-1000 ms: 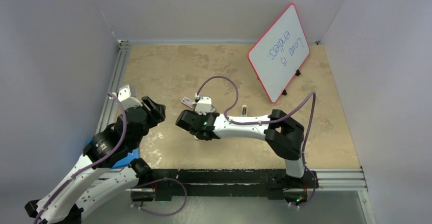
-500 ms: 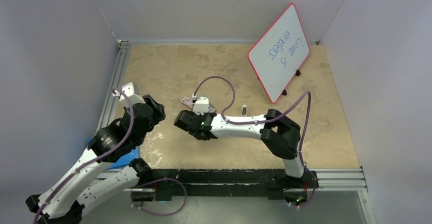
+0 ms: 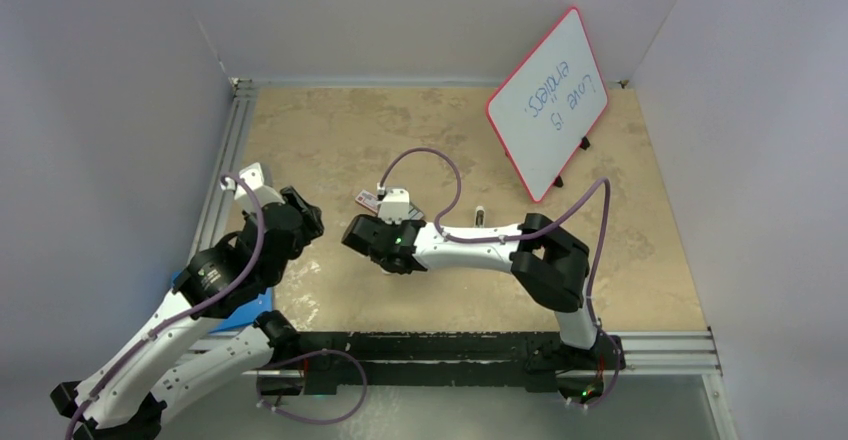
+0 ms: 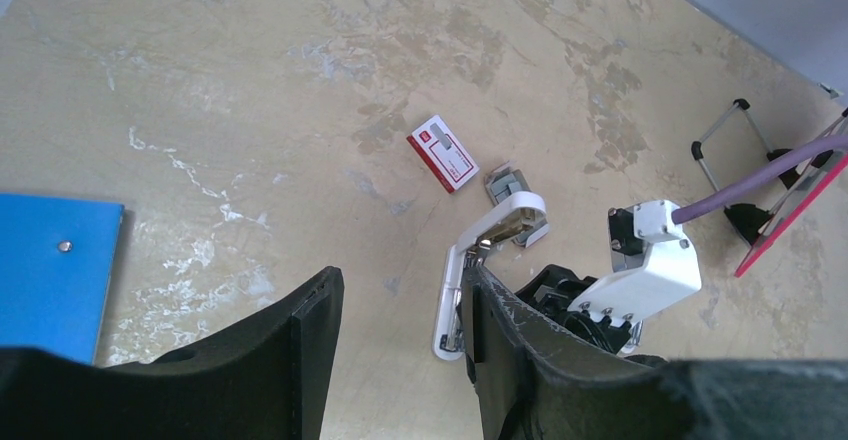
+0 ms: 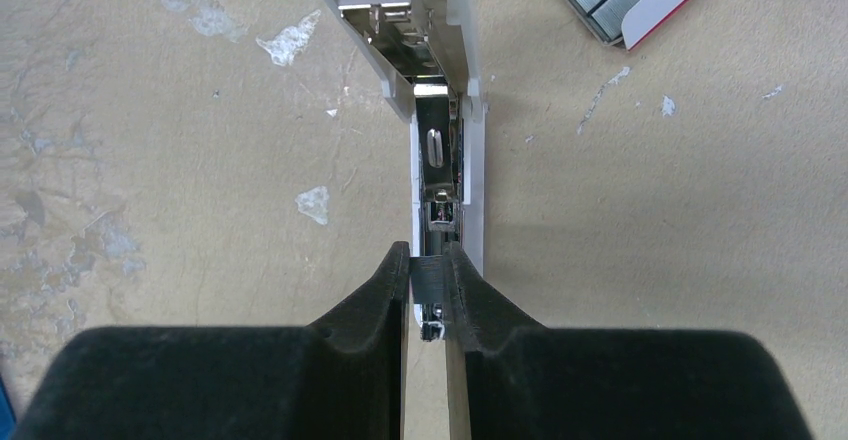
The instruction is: Load the staples into the stapler
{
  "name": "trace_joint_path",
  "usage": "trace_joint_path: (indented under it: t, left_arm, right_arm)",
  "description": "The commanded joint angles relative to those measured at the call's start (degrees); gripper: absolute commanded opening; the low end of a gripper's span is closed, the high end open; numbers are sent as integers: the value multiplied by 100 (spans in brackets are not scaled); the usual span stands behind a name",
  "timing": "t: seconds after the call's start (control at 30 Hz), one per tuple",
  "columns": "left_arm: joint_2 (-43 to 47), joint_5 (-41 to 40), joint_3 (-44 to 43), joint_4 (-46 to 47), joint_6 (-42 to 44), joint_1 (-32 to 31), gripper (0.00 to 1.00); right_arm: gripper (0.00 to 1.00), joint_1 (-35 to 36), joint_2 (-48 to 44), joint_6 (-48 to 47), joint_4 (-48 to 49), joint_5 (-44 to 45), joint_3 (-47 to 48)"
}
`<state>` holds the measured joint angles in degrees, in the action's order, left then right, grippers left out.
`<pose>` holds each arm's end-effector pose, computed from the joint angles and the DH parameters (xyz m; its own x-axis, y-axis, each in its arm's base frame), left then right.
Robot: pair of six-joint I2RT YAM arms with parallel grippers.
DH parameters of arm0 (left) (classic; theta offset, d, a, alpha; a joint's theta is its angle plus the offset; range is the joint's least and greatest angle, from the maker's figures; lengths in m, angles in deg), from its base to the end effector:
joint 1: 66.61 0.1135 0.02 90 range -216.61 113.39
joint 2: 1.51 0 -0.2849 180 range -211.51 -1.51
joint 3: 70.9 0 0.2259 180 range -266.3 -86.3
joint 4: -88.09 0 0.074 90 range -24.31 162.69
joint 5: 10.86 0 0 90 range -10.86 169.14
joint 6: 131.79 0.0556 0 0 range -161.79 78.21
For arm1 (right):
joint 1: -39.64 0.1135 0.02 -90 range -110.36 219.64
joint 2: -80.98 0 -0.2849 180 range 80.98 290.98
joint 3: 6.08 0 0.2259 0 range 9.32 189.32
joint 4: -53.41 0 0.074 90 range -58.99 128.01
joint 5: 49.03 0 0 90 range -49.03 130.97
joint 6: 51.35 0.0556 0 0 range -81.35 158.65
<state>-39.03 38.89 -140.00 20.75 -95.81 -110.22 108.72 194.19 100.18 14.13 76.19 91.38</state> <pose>0.0834 -0.0298 0.3373 -0.3674 -0.5030 -0.7823 -0.2562 0.8633 -0.4348 0.1793 0.3791 0.2162 -0.7065 0.1630 -0.6887 -0.0503 0.9591 0.2786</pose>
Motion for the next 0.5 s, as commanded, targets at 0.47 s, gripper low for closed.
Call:
trace_joint_path:
  t: [0.47]
  left_arm:
    - [-99, 53, -186, 185, 30, 15, 47]
  right_arm:
    - [12, -118, -131, -119, 102, 181, -19]
